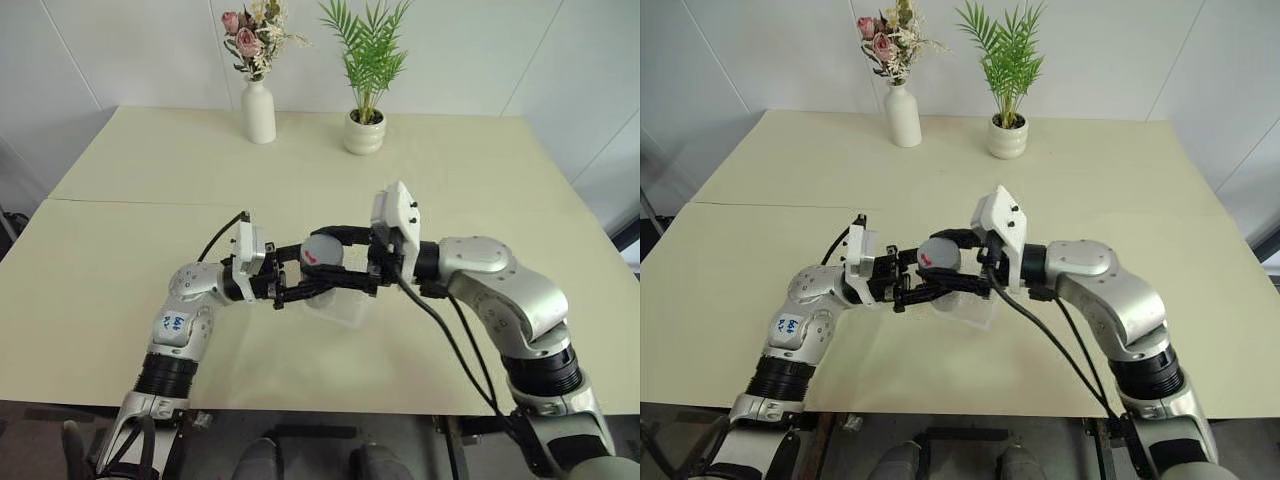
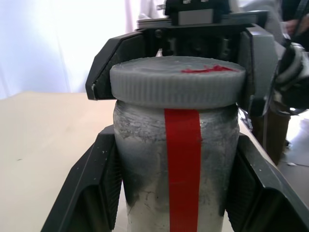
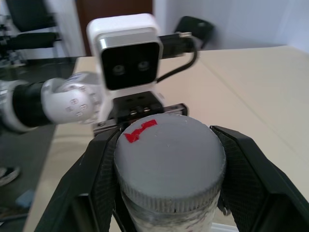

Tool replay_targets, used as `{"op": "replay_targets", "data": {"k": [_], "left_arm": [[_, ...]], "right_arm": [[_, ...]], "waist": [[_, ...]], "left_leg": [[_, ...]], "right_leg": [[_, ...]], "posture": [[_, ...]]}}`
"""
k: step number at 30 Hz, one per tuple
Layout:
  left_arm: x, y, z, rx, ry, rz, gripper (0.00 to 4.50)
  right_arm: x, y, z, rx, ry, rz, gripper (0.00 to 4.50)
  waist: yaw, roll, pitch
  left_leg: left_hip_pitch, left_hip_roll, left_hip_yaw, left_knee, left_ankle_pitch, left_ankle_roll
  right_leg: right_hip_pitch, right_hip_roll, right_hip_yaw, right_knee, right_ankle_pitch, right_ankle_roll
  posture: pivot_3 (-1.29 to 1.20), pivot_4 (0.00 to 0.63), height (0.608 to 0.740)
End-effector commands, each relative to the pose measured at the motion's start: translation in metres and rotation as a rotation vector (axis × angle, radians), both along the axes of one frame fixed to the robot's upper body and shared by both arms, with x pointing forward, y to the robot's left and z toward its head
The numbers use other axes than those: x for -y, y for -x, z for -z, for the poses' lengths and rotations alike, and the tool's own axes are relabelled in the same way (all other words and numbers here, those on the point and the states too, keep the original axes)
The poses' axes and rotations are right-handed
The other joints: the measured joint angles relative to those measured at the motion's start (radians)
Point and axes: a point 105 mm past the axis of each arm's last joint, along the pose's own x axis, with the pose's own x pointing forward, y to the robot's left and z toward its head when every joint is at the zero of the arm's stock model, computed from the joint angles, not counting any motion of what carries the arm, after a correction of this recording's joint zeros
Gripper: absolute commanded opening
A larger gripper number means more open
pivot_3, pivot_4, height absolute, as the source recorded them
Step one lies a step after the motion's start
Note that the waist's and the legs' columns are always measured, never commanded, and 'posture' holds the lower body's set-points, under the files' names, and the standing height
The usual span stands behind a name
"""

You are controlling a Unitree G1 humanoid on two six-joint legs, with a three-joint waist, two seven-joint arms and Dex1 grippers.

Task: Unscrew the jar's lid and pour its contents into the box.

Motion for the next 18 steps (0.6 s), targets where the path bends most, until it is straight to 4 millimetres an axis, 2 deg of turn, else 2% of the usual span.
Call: {"op": "replay_targets", "data": {"k": [1,8,11,18], "left_arm": [[-0.011,-0.003,0.009,-0.067,-0.04,0.011,2.4],[-0.005,0.005,0.012,-0.089,-0.086,0.116,2.4],[-0.004,0.007,0.013,-0.088,-0.094,0.135,2.4],[-0.004,0.01,0.016,-0.077,-0.071,0.121,2.4]], "right_arm": [[0.001,0.024,-0.024,0.062,-0.035,-0.217,2.59],[0.004,0.025,-0.018,0.058,0.048,-0.358,2.59],[0.003,0.019,-0.024,0.064,0.012,-0.362,2.59],[0.004,0.012,-0.022,0.085,0.034,-0.32,2.59]], "waist": [[0.0,0.0,0.0],[0.002,0.0,0.0],[0.0,0.0,0.0],[0.004,0.0,0.0]], "left_leg": [[0.0,0.0,0.0,0.0,0.0,0.0],[0.0,0.0,0.0,0.0,0.0,0.0],[0.0,0.0,0.0,0.0,0.0,0.0],[-0.001,0.0,0.0,0.0,0.0,0.0]], "right_leg": [[0.0,0.0,0.0,0.0,0.0,0.0],[0.0,0.0,0.0,-0.001,0.0,0.0],[0.0,0.0,0.0,-0.001,0.0,0.0],[0.0,0.0,0.0,-0.001,0.0,0.0]], "posture": [[0.0,0.15,0.74],[0.0,0.15,0.74],[0.0,0.15,0.74],[0.0,0.15,0.74]]}}
